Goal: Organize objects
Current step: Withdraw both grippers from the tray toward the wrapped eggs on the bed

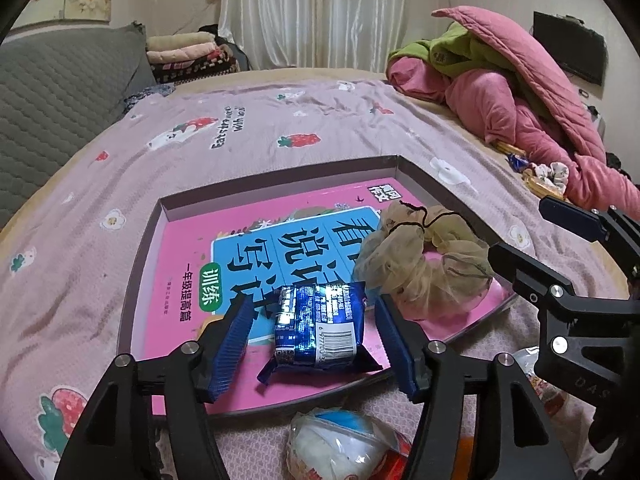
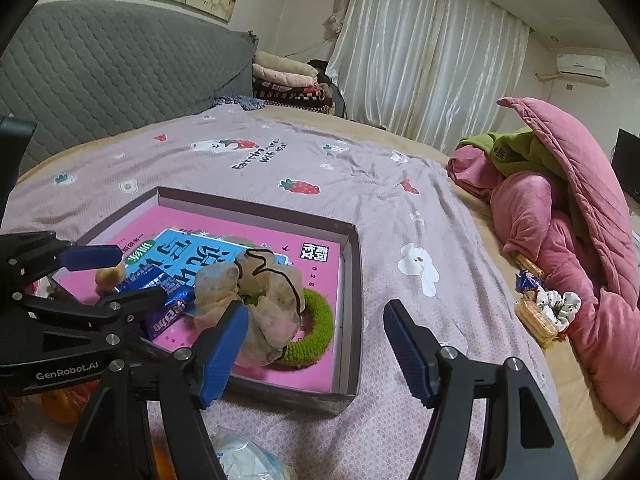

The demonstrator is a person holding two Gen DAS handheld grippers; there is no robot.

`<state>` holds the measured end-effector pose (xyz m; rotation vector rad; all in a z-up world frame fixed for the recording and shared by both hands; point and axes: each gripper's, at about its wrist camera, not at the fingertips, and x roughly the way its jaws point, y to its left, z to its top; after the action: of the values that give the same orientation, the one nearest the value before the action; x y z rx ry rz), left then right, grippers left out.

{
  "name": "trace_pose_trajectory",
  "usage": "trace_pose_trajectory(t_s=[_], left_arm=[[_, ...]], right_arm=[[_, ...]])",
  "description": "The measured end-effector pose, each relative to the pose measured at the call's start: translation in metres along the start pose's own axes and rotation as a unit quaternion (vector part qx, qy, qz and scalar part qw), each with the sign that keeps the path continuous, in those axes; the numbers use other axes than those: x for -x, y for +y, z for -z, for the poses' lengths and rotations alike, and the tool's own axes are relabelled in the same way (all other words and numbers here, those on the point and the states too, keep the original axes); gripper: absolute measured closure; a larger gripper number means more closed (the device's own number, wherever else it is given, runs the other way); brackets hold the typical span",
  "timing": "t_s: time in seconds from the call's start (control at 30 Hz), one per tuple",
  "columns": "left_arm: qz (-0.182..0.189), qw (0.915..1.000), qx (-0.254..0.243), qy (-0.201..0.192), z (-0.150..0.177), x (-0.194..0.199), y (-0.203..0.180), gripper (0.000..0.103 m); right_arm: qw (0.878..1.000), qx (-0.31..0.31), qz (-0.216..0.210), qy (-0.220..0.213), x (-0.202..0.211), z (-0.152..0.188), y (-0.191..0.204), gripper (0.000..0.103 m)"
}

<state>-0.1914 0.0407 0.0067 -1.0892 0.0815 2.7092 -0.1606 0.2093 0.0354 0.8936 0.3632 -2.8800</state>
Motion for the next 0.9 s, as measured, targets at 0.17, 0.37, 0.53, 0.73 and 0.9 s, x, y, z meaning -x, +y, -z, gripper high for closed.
trace_pose_trajectory(t_s=[0.17,0.37,0.53,0.73,0.9], left_arm=[[0.006,0.9999,0.006,-0.006,0.000,0.007,0.003,0.036],[0.007,0.9998,0.014,-0.015,0.002,0.018,0.011,0.036],[0.013,0.9995,0.022,-0.018,0.004,0.027,0.019,0.035],[0.005,0.9995,0.019,-0.025,0.007,0.034,0.026,0.035],[0.000,0.9995,0.021,-0.025,0.008,0.037,0.032,0.035]], right_arm=[[1.000,-0.005,-0.003,-0.008,0.005,-0.001,-0.001,0.030],[1.000,-0.007,-0.004,-0.016,0.009,-0.003,-0.002,0.030],[1.000,-0.010,-0.005,-0.027,0.015,-0.003,-0.005,0.030],[0.999,-0.013,-0.003,-0.037,0.020,-0.004,-0.008,0.030],[0.999,-0.012,-0.003,-0.041,0.022,-0.004,-0.009,0.029]])
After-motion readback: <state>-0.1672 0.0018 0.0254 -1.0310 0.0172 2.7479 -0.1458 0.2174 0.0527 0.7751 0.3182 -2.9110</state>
